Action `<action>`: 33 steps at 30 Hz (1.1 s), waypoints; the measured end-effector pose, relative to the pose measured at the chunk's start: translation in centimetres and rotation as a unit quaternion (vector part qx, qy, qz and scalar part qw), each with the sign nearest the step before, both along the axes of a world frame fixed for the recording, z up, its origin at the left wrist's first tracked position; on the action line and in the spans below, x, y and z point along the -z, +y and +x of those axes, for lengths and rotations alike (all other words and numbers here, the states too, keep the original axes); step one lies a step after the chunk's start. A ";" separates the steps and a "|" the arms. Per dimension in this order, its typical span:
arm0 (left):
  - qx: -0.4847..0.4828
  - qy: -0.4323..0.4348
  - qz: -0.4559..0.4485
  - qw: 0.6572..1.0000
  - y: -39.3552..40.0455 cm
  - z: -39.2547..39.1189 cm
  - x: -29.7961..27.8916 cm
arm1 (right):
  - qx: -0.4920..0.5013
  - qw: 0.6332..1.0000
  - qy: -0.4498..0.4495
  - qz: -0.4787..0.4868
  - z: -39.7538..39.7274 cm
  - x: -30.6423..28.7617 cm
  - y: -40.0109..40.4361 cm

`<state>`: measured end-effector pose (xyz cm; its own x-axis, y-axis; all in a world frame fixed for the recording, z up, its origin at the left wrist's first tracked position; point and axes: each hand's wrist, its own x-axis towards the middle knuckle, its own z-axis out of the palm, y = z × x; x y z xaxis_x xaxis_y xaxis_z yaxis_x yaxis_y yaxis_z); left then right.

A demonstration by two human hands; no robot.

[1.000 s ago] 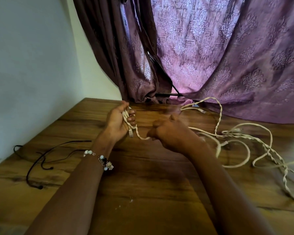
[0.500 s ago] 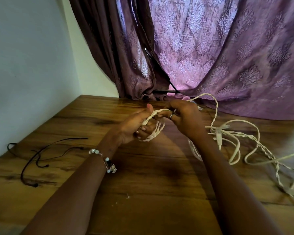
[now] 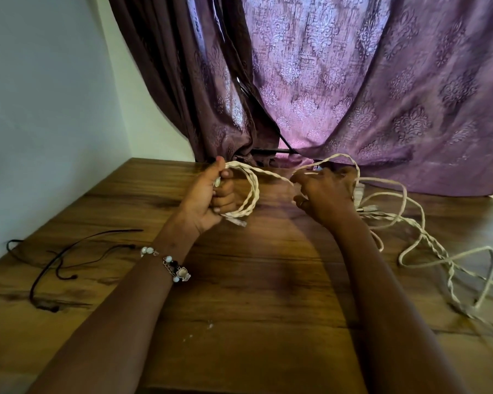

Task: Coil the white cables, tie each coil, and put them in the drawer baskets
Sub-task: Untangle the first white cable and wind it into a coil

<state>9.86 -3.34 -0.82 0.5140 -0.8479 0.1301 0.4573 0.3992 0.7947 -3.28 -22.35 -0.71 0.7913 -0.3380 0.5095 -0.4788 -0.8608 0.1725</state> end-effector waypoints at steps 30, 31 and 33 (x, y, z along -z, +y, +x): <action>-0.002 -0.134 -0.003 0.991 -0.3 -2.0 -0.3 | -0.234 0.811 -0.443 0.301 0.2 -0.7 0.4; -0.005 -0.135 0.000 0.991 -0.4 -2.1 -0.2 | -0.242 0.812 -0.453 0.277 0.0 -0.9 0.3; -0.011 -0.135 0.003 0.991 -0.5 -2.2 -0.2 | -0.256 0.818 -0.461 0.230 -0.3 -1.1 -0.2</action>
<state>7.67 -3.80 -0.66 0.4788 -0.8382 0.2612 0.2187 0.4020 0.8891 -3.56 -22.51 0.43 0.2395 -0.4069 0.8815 0.2213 -0.8612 -0.4576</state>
